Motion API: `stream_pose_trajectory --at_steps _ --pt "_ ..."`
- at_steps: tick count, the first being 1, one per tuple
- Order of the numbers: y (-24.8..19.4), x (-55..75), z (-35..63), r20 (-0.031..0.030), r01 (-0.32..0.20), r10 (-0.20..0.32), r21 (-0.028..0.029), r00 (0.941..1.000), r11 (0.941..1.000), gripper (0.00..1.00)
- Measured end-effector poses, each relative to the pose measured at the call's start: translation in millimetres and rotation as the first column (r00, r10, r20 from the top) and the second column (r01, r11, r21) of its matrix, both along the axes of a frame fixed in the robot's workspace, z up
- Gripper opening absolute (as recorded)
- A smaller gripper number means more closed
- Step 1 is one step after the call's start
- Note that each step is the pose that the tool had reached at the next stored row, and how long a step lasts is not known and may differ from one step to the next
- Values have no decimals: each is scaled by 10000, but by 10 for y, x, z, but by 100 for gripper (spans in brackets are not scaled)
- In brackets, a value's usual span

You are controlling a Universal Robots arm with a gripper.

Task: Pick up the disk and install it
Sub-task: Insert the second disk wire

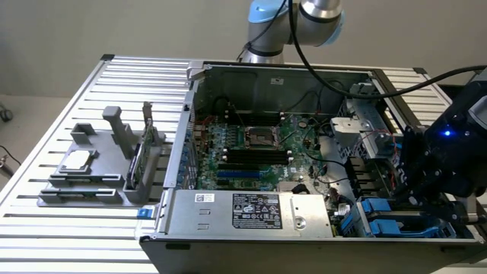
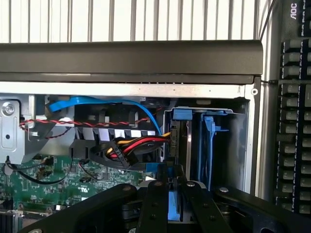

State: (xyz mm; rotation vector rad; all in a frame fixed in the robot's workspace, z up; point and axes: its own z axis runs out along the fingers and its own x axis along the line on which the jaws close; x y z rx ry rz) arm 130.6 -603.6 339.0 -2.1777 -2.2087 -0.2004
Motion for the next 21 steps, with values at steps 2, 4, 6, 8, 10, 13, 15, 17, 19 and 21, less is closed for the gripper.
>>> stream_pose_trajectory --at_steps 2,4,6,8,10,13,15,17,19,21 --pt "0 1 -7 1 1 -1 -1 10000 10000 17" --pt "-1 3 -16 1 1 -1 -1 10000 10000 17" --pt "-1 4 -23 0 2 -2 -1 10000 10000 17" --pt "-1 5 -32 0 2 -2 1 10000 10000 17" --pt "-1 6 -40 0 2 -2 0 10000 10000 17" --pt "-2 9 -53 0 2 -2 0 10000 10000 17" --pt "-3 11 -58 0 2 -2 -5 10000 10000 17" --pt "-4 11 -62 0 2 -2 0 10000 10000 18" --pt "-7 11 -62 0 2 -2 4 10000 10000 25" --pt "-13 11 -42 0 2 -2 3 10000 10000 25"
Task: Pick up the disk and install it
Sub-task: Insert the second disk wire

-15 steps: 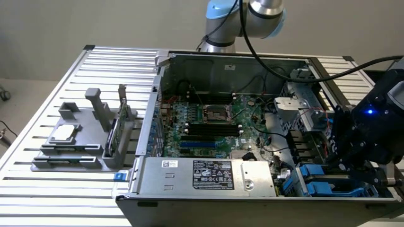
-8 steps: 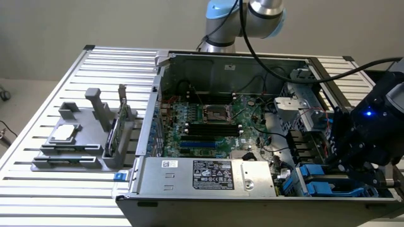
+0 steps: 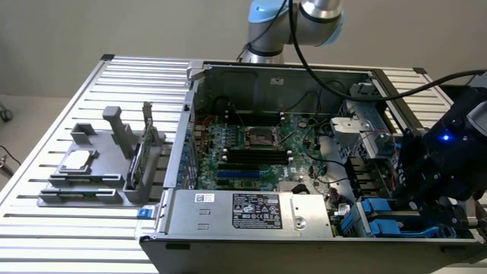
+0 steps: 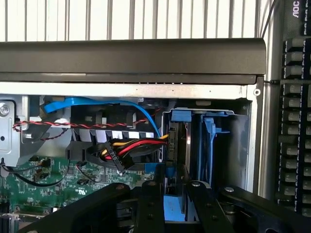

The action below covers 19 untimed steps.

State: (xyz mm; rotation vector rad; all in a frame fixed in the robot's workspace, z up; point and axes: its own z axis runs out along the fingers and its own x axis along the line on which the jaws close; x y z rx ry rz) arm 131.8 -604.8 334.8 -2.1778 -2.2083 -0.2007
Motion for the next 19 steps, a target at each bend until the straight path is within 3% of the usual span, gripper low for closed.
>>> stream_pose_trajectory --at_steps 5,13,15,17,19 --pt "-28 -38 90 0 0 0 19 10000 10000 25" --pt "-40 -267 169 0 -1 1 68 10000 10000 25" --pt "-40 -283 224 0 -1 1 69 10000 10000 23" --pt "-40 -291 259 1 -2 2 69 10000 10000 11" --pt "-40 -292 261 8 -8 8 78 10000 10000 11"
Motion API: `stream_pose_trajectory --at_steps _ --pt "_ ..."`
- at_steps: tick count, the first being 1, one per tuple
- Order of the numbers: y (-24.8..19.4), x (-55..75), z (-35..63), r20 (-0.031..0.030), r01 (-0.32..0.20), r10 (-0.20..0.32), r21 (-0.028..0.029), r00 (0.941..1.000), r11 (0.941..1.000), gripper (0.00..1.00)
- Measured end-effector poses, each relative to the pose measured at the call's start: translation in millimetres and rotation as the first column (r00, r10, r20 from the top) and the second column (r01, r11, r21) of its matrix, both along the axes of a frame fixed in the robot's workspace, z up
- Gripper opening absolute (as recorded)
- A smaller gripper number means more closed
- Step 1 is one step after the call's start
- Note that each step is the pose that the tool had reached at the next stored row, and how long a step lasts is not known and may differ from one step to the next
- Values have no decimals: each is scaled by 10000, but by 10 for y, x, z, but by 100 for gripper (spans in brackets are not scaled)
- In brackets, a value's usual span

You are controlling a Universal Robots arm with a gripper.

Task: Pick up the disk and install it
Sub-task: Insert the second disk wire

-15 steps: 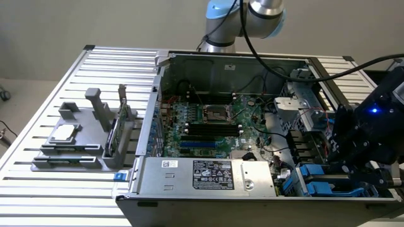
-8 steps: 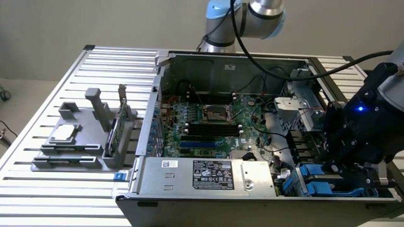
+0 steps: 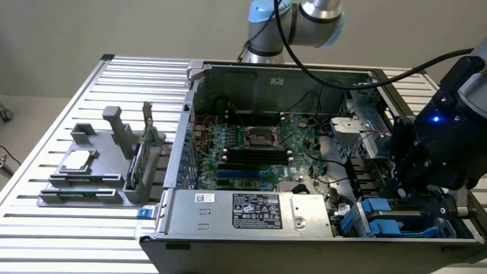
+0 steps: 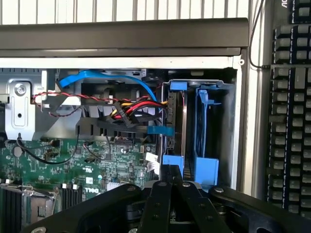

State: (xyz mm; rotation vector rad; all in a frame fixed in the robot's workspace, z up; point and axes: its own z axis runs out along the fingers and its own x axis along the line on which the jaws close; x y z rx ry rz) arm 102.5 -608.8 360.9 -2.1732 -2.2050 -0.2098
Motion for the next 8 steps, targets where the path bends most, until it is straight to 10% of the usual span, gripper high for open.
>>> stream_pose_trajectory --at_steps 8 --pt "0 -1 1 1 1 -1 -1 10000 10000 11"
